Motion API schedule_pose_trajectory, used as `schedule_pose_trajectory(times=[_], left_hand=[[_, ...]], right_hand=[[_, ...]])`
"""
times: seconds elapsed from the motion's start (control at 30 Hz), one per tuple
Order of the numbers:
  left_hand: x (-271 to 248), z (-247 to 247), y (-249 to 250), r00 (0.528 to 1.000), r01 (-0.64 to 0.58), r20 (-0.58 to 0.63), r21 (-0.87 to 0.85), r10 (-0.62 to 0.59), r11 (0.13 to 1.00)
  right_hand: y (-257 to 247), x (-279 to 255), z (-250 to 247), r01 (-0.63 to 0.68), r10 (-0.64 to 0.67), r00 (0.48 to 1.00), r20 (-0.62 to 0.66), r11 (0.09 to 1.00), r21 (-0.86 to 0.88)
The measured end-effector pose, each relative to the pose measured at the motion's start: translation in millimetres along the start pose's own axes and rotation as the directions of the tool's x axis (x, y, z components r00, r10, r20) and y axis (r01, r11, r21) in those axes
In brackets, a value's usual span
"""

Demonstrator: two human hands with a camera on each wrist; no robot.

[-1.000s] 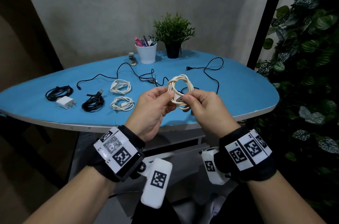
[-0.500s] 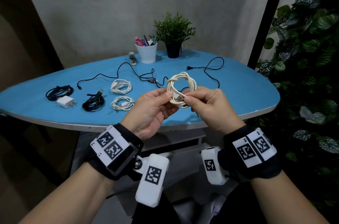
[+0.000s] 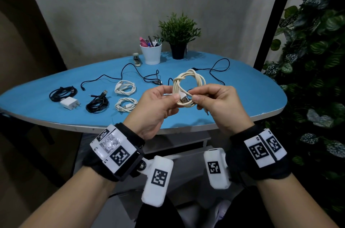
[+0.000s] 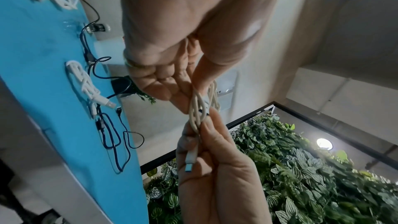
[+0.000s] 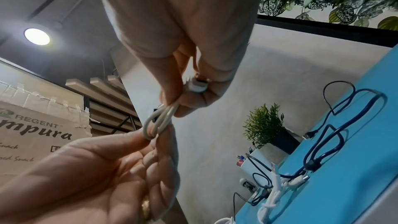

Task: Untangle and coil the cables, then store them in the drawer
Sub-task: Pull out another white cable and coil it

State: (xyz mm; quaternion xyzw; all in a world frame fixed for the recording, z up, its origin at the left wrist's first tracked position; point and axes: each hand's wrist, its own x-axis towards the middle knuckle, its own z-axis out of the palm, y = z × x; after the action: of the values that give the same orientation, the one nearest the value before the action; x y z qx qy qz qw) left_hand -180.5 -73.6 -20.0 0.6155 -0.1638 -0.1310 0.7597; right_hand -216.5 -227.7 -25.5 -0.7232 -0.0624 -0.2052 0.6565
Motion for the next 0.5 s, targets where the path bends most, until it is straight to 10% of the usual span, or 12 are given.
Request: schedule_pose_trajectory(times=[0.5], left_hand=[[0.1, 1.8, 1.2, 0.994, 0.106, 0.058, -0.167, -0.098, 0.98]], right_hand=[[-3.9, 0.6, 3.4, 0.011, -0.015, 0.998, -0.059, 0.998, -0.069]])
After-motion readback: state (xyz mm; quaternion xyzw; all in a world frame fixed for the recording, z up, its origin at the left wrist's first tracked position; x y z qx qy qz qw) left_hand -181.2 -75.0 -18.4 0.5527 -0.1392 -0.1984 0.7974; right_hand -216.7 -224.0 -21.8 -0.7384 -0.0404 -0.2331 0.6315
